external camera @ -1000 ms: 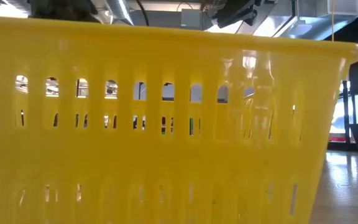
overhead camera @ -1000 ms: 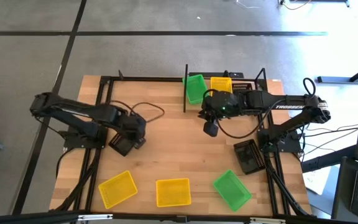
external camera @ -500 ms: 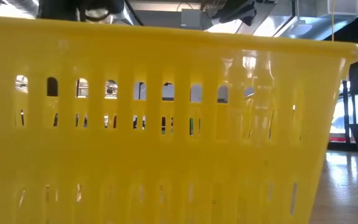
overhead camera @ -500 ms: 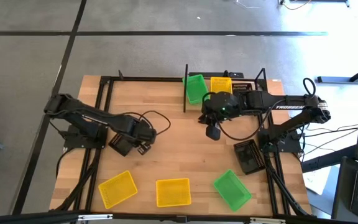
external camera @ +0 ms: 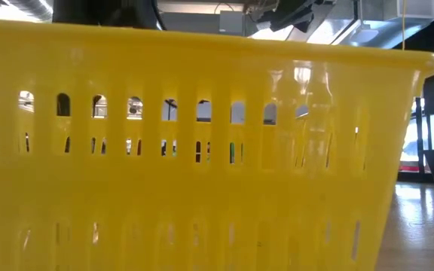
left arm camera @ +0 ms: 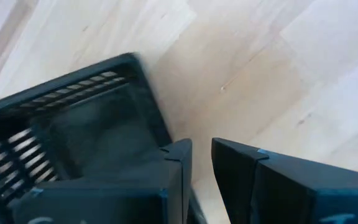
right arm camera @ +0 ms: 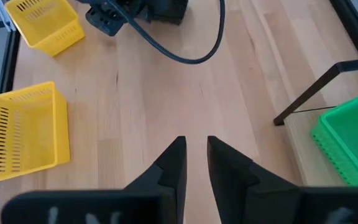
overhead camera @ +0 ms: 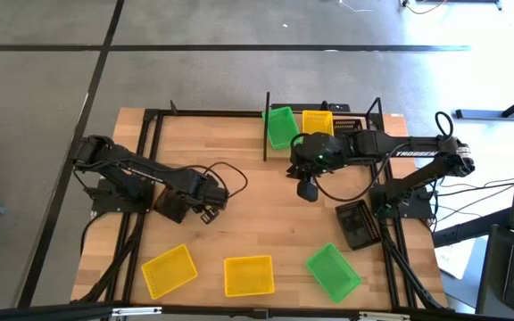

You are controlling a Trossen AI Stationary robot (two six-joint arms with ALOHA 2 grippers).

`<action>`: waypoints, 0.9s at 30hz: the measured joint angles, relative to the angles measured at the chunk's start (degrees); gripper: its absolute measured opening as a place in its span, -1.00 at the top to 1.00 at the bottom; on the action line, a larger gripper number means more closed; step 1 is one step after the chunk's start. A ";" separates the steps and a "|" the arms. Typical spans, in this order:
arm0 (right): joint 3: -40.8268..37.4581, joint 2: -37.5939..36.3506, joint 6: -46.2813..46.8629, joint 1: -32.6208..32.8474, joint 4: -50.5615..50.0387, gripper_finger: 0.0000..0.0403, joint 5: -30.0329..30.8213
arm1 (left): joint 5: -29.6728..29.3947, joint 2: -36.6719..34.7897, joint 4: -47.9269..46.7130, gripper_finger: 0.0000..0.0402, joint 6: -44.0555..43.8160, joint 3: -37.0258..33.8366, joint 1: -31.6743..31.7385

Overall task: Stack baskets on shelf by color
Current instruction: Stack the left black bin on the black bin on the shelf

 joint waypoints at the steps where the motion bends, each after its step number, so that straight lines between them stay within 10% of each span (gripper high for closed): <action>1: 0.00 0.00 0.00 0.00 -0.23 0.69 0.00 | 0.02 0.35 0.15 0.73 -0.01 0.12 0.00; 27: 0.00 0.00 0.03 -0.02 -1.08 0.69 0.13 | -3.97 -0.30 -13.03 0.73 -9.26 2.69 -0.76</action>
